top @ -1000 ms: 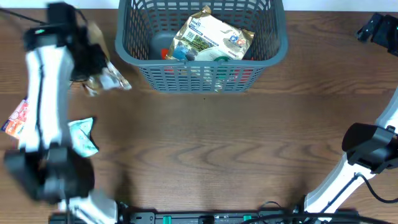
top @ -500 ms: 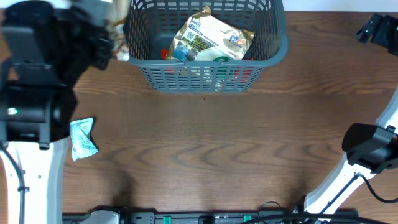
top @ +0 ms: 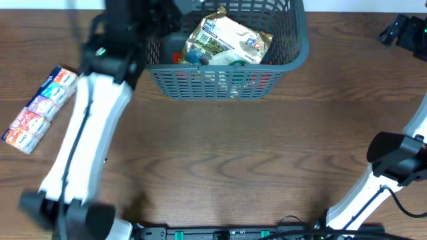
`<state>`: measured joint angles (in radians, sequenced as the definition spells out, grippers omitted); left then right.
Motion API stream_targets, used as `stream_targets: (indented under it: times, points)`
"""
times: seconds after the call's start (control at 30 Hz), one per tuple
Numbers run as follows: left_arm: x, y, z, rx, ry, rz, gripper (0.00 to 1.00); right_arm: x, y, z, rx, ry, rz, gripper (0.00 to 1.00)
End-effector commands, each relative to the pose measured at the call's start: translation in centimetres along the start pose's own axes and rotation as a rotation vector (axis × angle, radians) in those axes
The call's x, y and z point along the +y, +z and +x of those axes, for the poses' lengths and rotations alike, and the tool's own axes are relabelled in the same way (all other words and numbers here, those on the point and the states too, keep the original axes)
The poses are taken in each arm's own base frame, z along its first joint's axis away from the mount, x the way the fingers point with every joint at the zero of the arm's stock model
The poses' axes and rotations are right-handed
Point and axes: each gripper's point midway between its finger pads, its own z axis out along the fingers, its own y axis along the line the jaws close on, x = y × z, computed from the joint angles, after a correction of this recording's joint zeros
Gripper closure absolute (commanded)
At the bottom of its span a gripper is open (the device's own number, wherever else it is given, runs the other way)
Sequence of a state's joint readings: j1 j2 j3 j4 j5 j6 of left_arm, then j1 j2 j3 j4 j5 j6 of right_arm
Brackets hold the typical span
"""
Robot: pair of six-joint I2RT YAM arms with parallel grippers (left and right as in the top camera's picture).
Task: Pack container
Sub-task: 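Lift the bread bag into the basket and release it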
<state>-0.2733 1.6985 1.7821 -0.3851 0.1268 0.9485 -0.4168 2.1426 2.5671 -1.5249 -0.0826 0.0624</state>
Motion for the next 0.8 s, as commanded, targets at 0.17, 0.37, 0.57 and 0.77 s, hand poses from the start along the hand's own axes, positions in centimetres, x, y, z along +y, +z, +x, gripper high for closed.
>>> stream_targets:
  times: [0.17,0.37,0.57,0.77]
  points:
    - [-7.5,8.5,7.0,0.165,0.009,0.200,0.75,0.5,0.1,0.0,0.003,-0.032,-0.014,0.01]
    - [-9.2,7.5,8.4,0.236,-0.006,0.269,0.02,0.5,0.1,0.1,0.005,-0.039,-0.014,0.01]
    - [-4.2,0.2,3.2,0.152,-0.053,0.144,0.02,0.4,0.1,0.1,0.004,-0.039,-0.014,0.01]
    - [4.8,-11.7,0.4,0.082,-0.217,-0.177,0.02,0.4,0.1,0.1,0.005,-0.054,-0.014,0.01]
